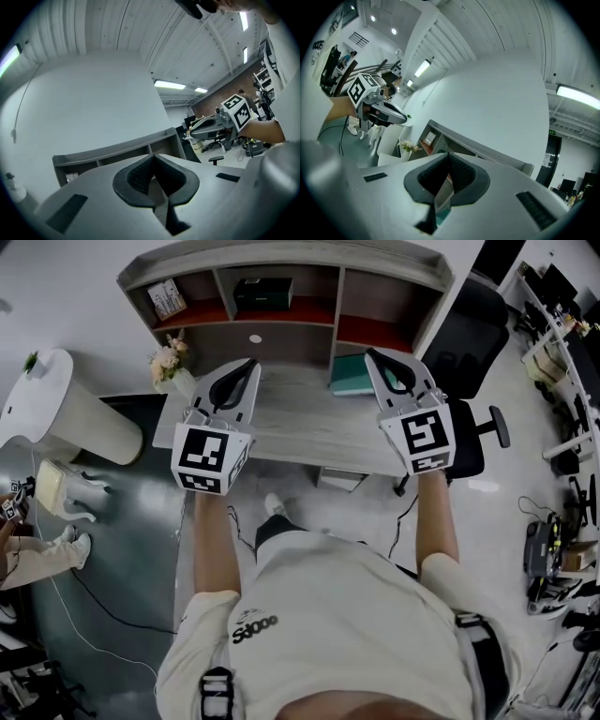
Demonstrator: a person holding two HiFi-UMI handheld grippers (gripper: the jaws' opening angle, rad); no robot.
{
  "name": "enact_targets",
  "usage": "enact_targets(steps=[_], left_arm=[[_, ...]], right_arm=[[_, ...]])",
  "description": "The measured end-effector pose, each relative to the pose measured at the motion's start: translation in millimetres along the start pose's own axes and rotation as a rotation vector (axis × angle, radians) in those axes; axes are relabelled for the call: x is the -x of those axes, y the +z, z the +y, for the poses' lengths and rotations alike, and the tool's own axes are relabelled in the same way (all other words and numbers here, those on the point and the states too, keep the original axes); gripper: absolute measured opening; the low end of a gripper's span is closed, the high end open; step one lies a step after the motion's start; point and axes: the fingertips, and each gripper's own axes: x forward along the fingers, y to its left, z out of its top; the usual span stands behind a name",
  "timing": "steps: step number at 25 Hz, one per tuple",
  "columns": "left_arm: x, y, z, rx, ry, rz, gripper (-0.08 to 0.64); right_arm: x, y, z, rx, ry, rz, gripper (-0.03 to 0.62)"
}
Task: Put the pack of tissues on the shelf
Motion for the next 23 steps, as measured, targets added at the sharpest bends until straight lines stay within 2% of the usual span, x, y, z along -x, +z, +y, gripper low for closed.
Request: enact_targets(steps=[23], left_arm=[[-26,-25,20,0.025,-0.009,0.022,0.017]], right_arm=[[-39,-15,-3,-0.002,0.018,0.021,0.006]])
